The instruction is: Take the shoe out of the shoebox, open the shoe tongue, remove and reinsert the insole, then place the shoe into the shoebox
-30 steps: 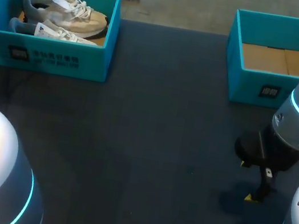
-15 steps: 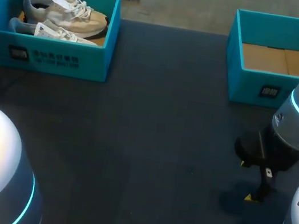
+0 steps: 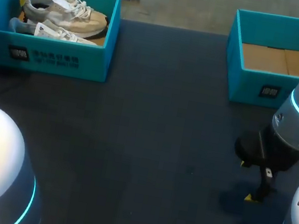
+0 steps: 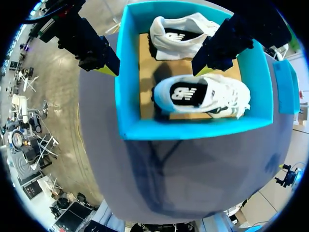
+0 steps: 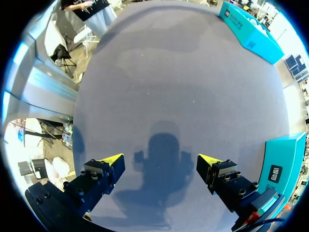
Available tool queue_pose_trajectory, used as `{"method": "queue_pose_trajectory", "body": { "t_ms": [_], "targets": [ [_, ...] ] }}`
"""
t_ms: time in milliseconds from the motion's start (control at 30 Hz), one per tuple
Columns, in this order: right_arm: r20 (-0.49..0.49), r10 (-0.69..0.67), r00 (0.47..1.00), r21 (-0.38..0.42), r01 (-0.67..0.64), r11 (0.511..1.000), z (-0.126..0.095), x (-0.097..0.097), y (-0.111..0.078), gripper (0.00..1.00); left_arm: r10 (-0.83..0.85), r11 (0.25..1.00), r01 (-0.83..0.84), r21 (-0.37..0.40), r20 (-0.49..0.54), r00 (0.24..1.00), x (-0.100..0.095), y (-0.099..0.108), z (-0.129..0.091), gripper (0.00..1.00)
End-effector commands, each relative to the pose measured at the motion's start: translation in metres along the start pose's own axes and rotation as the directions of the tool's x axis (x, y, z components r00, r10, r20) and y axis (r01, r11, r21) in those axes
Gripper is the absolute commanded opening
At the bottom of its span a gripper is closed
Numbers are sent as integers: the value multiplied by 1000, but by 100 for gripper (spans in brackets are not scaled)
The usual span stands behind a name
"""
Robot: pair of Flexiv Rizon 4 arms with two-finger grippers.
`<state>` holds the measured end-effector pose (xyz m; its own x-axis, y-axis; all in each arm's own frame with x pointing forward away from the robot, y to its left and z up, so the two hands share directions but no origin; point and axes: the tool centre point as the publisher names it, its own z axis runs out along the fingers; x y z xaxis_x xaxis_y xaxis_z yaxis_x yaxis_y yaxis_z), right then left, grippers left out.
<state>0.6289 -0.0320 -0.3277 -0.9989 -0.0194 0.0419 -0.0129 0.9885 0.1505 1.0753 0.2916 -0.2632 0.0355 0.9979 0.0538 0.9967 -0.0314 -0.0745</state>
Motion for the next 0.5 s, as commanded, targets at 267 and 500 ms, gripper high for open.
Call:
{"method": "queue_pose_trajectory", "body": {
  "t_ms": [267, 500],
  "targets": [
    [2, 1, 1000, 1, -1, 1000, 1, 1, 0, 100, 5, 999, -5, -48, -10, 1000, -1, -25, -1, 100],
    [2, 1, 1000, 1, -1, 1000, 1, 1, 0, 100, 5, 999, -5, -48, -10, 1000, -1, -25, -1, 100]
  ]
}}
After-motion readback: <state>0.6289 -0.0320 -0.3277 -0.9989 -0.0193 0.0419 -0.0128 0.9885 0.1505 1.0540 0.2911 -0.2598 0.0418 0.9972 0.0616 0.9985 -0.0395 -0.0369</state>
